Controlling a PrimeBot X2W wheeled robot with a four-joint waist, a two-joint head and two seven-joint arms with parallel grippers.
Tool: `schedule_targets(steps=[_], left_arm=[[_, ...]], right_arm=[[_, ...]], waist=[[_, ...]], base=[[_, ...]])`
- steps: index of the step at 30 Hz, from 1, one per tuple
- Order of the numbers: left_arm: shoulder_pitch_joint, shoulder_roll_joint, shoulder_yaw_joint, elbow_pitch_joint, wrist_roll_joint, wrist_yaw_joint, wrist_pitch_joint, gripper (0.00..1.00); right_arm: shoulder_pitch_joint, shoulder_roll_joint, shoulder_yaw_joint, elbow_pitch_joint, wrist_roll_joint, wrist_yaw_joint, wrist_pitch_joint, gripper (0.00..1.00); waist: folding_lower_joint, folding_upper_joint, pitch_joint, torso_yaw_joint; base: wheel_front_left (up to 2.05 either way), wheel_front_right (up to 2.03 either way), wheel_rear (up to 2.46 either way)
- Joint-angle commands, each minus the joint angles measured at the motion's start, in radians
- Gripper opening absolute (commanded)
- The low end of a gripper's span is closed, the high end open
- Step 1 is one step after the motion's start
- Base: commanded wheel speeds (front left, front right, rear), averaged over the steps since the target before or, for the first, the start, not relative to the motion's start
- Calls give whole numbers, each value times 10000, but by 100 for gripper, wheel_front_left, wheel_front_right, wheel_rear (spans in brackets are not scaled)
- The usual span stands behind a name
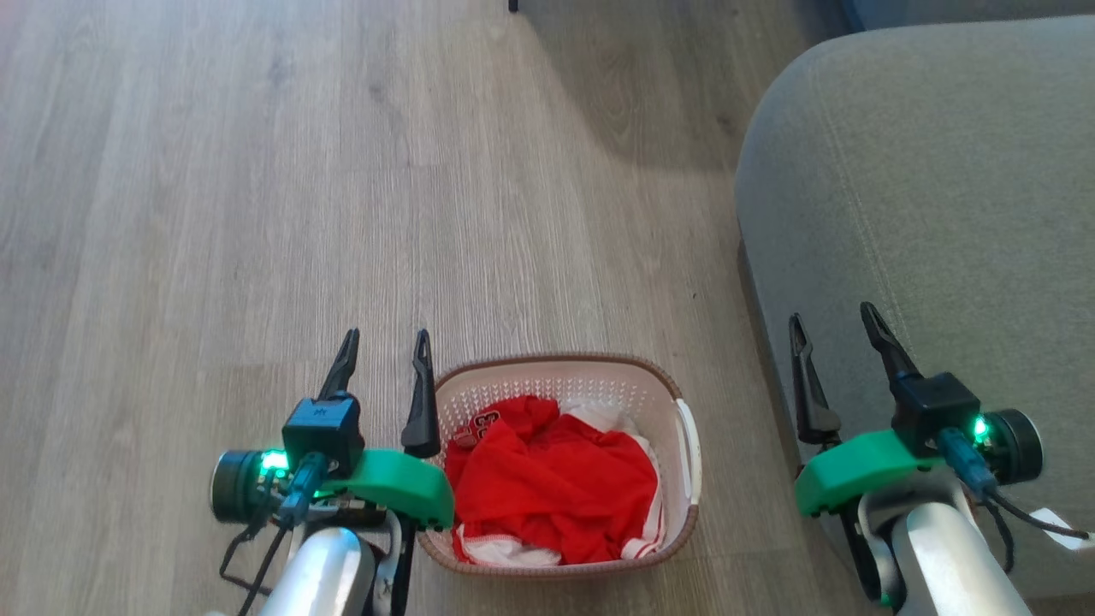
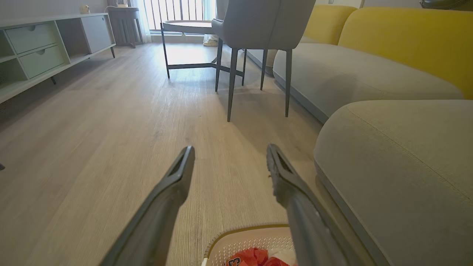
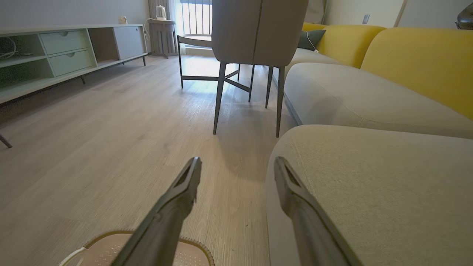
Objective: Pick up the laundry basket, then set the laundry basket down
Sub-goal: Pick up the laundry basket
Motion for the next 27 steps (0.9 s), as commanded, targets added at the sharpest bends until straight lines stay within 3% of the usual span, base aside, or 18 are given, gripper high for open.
schedule_targets(steps=[1,15,22,27], left_arm=[[-532,-37,304,-257,-52,62,-53,100],[-1687,-37,-272,1596,-639,-434,-53,100],[-2806,-37,-465,3076,-953,-646,-53,100],[-3457,-37,-641,4400,-1048,-663,-53,100]], right_arm=[[-499,-99,249,-246,-50,71,-76,100],[-1490,-289,534,688,194,71,-76,100],[-2453,-396,766,1899,729,71,-76,100],[-3084,-528,1345,3424,1000,71,-76,100]], waist=[[0,0,149,16],[0,0,2345,99],[0,0,3767,124],[0,0,4443,106]], base=[[0,0,0],[0,0,0],[0,0,0],[0,0,0]])
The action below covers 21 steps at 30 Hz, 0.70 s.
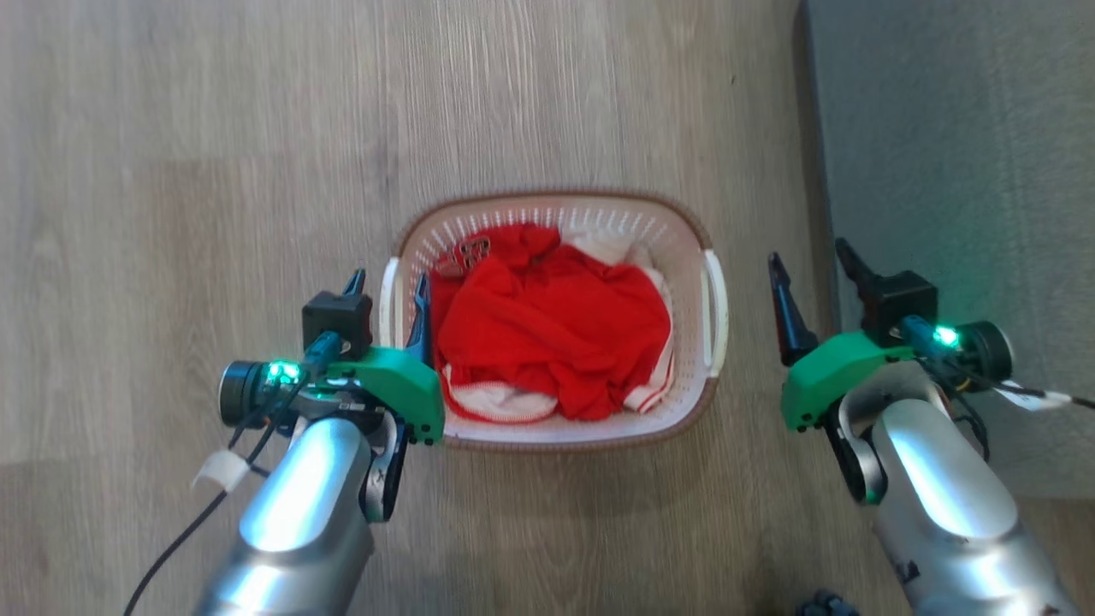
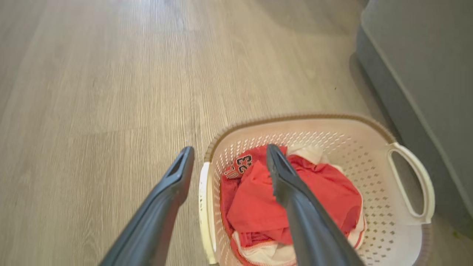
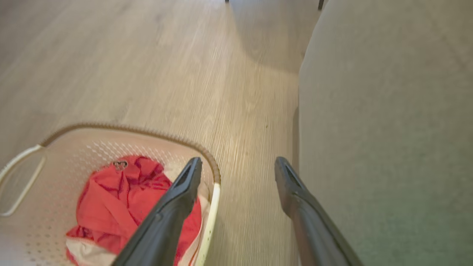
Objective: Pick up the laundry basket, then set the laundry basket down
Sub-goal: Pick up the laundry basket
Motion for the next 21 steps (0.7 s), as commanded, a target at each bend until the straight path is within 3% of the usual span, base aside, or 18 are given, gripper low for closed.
schedule_targets(steps=[1,8,21], left_arm=[[-192,49,123,108,0,-84,-53,100],[-963,49,-122,1822,-550,-265,-53,100],[-2373,49,-789,3437,-1301,-385,-53,100]], right_arm=[[-156,-74,376,136,119,71,-76,100],[-1126,38,1398,1734,879,71,-76,100],[-2803,267,2558,4190,2525,71,-76,100]], waist=[[-3,0,502,-6],[-3,0,1175,-69],[-3,0,2398,76]], base=[[0,0,0],[0,0,0],[0,0,0]])
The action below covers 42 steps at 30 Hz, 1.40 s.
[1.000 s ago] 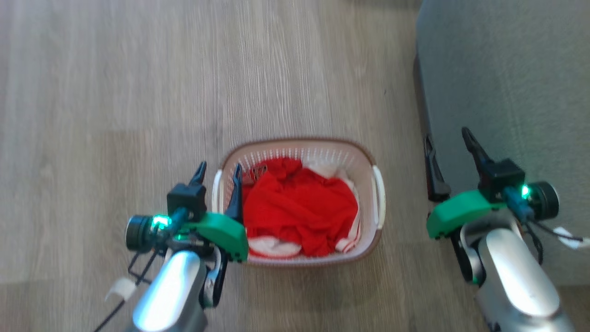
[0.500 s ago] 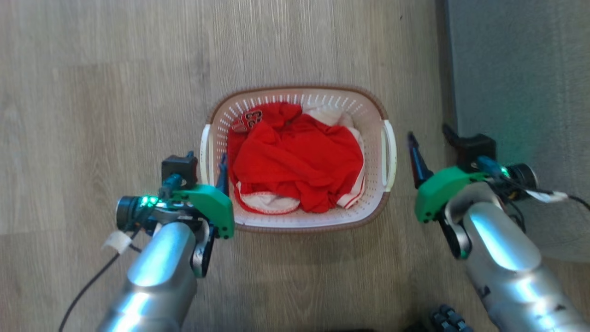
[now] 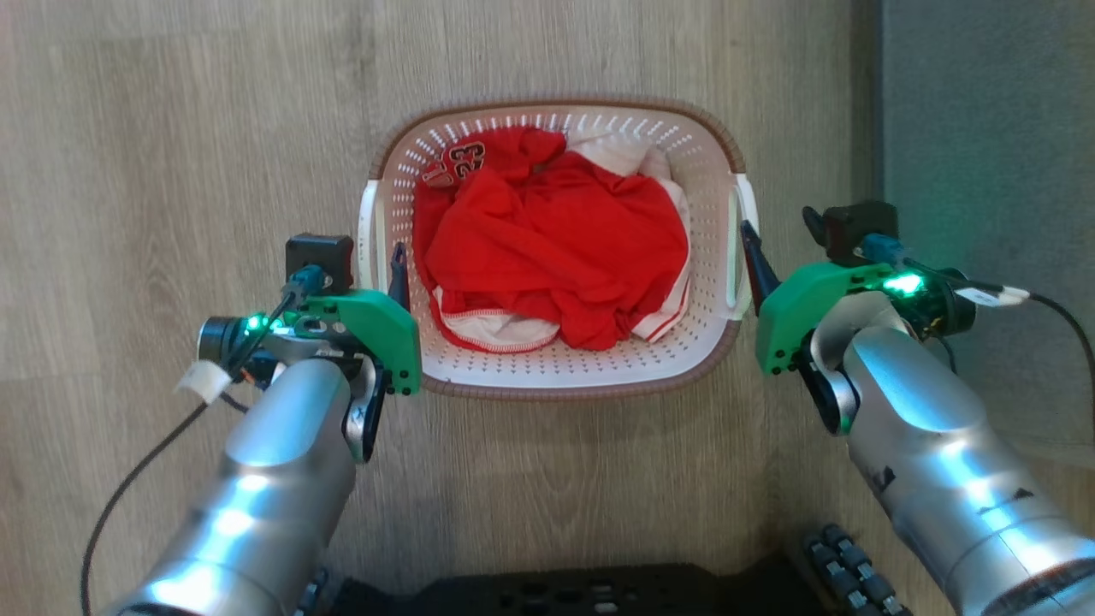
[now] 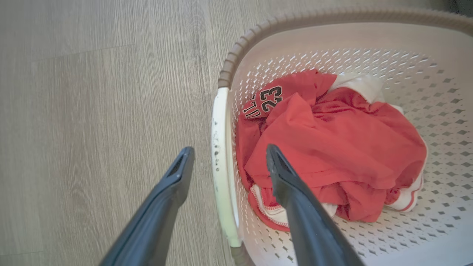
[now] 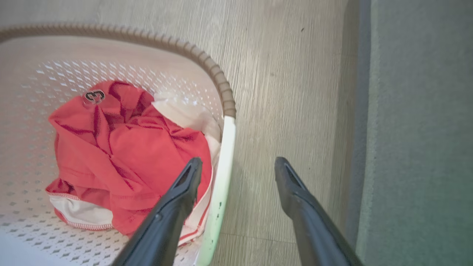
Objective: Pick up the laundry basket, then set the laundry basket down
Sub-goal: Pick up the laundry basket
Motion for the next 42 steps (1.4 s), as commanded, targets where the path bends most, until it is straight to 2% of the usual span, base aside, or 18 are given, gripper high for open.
schedule_targets(steps=[1,9,16,25,31,42], left_arm=[[-126,160,39,117,-111,-43,-53,100],[-770,160,-630,1044,-621,-306,-53,100],[-1473,160,-1383,1835,-1065,-584,150,100],[-1991,160,-2115,1918,-1776,-839,885,100],[-2359,160,-2785,1841,-2086,-850,1162,100],[-2645,160,-3636,1756,-2719,-811,1483,100]], right_arm=[[145,146,407,147,152,69,-64,100],[-427,215,1251,908,1288,69,312,100],[-912,75,1967,953,2265,69,510,100],[-1495,-131,2857,907,3395,69,1277,100],[-1815,-297,3355,872,4229,69,1769,100],[-2157,-397,4112,1017,4901,69,1755,100]], waist=[[-1,0,210,4],[-1,0,597,-61],[-1,0,1051,-91],[-1,0,1607,-15],[-1,0,1911,165],[-1,0,2145,238]], base=[[0,0,0],[0,0,0],[0,0,0],[0,0,0],[0,0,0],[0,0,0]])
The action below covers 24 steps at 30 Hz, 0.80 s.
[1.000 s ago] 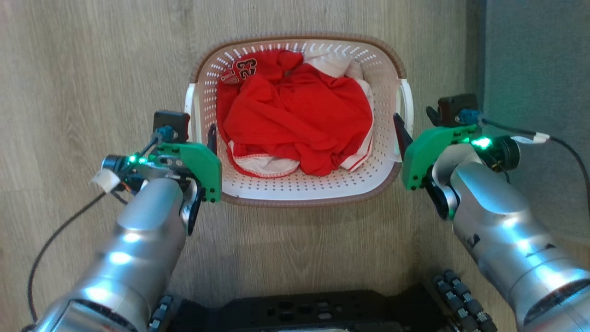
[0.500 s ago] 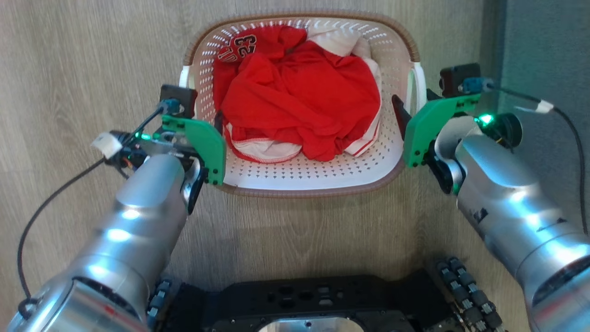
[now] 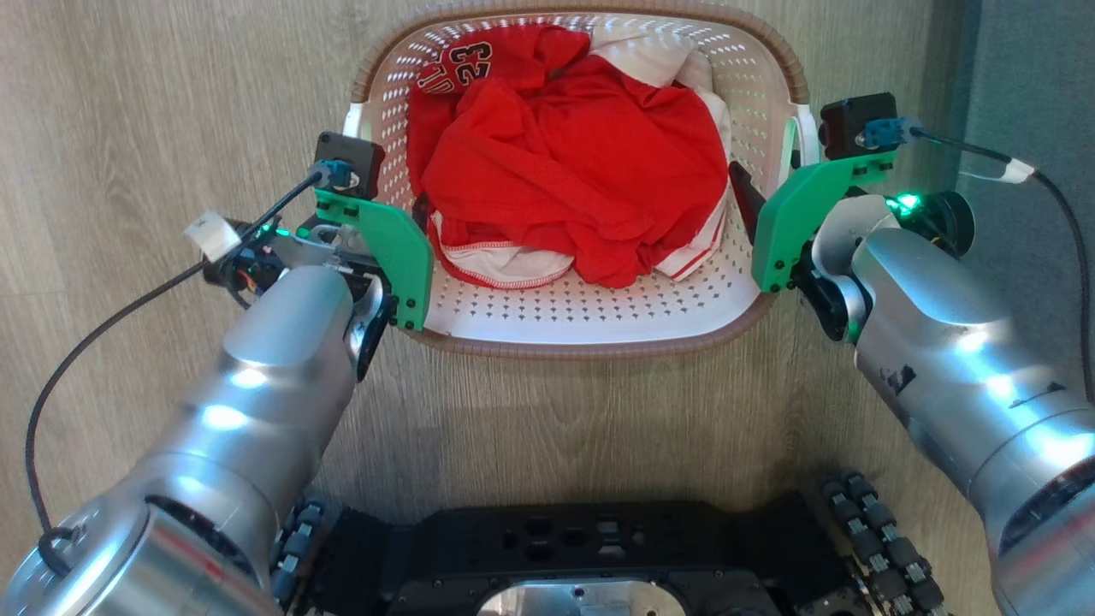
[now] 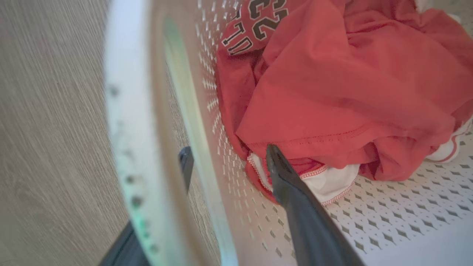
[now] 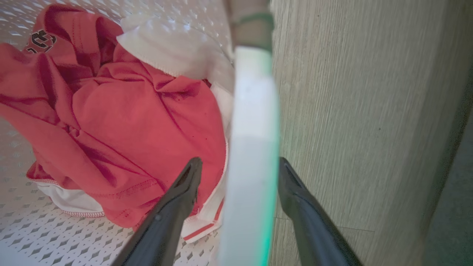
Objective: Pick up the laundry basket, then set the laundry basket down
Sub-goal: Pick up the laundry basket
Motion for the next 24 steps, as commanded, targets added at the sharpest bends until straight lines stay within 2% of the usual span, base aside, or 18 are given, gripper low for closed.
schedule_targets(steps=[1,3,4,5,6,7,24], left_arm=[[-1,196,-31,-65,-160,62,-24,100],[-18,196,-135,-45,-289,69,-7,100],[-19,196,-191,-39,-354,59,16,85],[-17,196,-274,-48,-398,8,45,36],[-21,196,-375,-57,-417,-40,55,0],[-25,196,-463,-57,-443,-66,58,0],[45,196,-1302,-143,-1448,-155,343,0]], right_arm=[[402,81,188,-17,160,69,-14,100],[350,108,307,9,246,69,-62,100],[334,118,380,8,282,69,-84,100],[321,120,451,6,319,69,-113,100],[311,120,516,7,362,69,-141,44],[300,113,591,-6,398,69,-170,0],[54,-139,1582,101,1026,69,-585,0]], waist=[[0,0,40,-16],[0,0,57,-22],[0,0,61,-24],[0,0,63,-25],[0,0,62,-23],[0,0,61,-18],[0,0,-139,83]], base=[[0,0,0],[0,0,0],[0,0,0],[0,0,0],[0,0,0],[0,0,0],[0,0,0]])
